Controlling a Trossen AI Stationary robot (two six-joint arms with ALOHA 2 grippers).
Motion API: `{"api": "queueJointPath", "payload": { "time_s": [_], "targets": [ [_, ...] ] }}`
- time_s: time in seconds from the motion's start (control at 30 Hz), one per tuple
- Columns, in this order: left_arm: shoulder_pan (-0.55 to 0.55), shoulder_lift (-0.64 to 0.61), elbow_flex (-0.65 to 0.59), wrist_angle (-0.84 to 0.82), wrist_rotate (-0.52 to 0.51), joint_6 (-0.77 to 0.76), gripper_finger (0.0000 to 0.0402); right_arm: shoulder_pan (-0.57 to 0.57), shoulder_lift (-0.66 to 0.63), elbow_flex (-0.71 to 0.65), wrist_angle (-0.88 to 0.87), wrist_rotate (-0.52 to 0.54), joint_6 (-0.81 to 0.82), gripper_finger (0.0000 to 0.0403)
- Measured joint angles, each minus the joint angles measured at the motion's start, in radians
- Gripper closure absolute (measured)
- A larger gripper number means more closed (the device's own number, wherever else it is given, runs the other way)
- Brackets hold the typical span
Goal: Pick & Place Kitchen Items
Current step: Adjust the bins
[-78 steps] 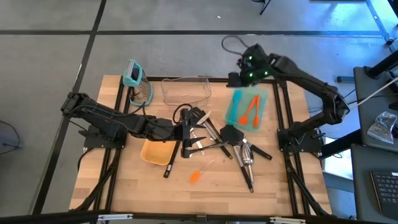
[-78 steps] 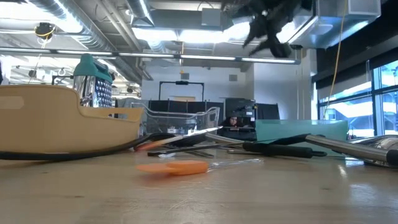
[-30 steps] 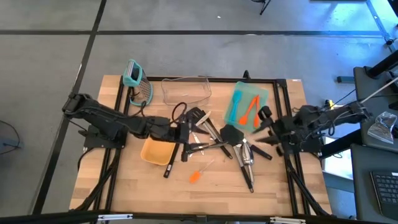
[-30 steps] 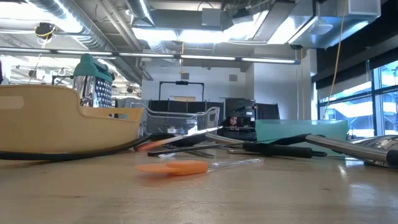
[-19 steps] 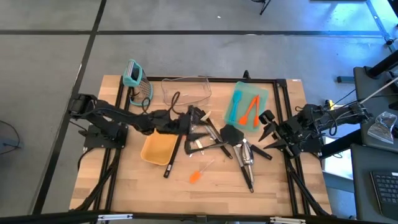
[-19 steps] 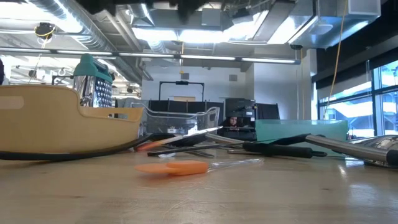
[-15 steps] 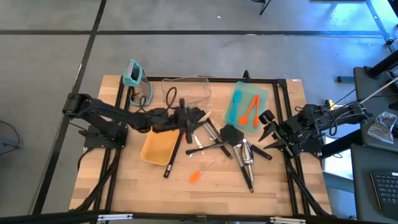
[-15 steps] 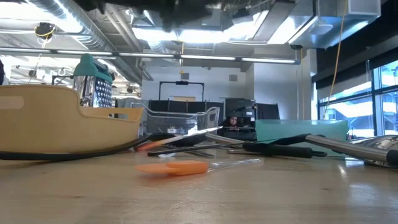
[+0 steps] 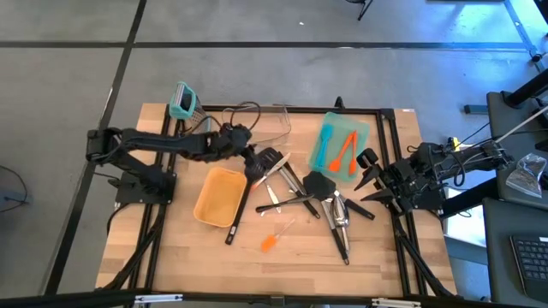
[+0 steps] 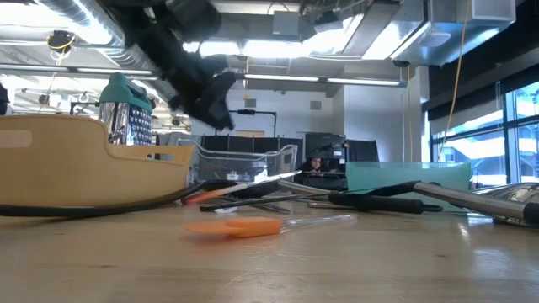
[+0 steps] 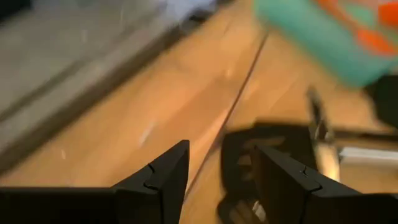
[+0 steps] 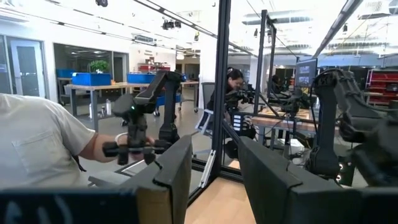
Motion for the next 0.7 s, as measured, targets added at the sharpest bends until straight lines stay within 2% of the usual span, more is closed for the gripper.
{"api": "queueJointPath", "payload": {
  "time_s": [0.1,0.3,0.53,0.7],
  "targets": [
    [0.033,0.000,0.000,-0.100,0.025,-0.033,0.0233,0.000,0.000,0.000,0.000,0.000,0.000,0.0268],
    [0.079,0.002,0.000,-0.241,-0.040,-0.058,0.0233,0.000,0.000,0.000,0.000,0.000,0.000,0.0268],
    [0.124,0.021,0.000,-0.212,-0.074,-0.010,0.0233,0.000,0.000,0.001,0.005,0.000,0.000,0.0268],
    [0.161,0.076,0.005,-0.132,-0.083,0.041,0.0233,0.000,0.000,0.001,0.006,0.000,0.000,0.0268]
  ]
}}
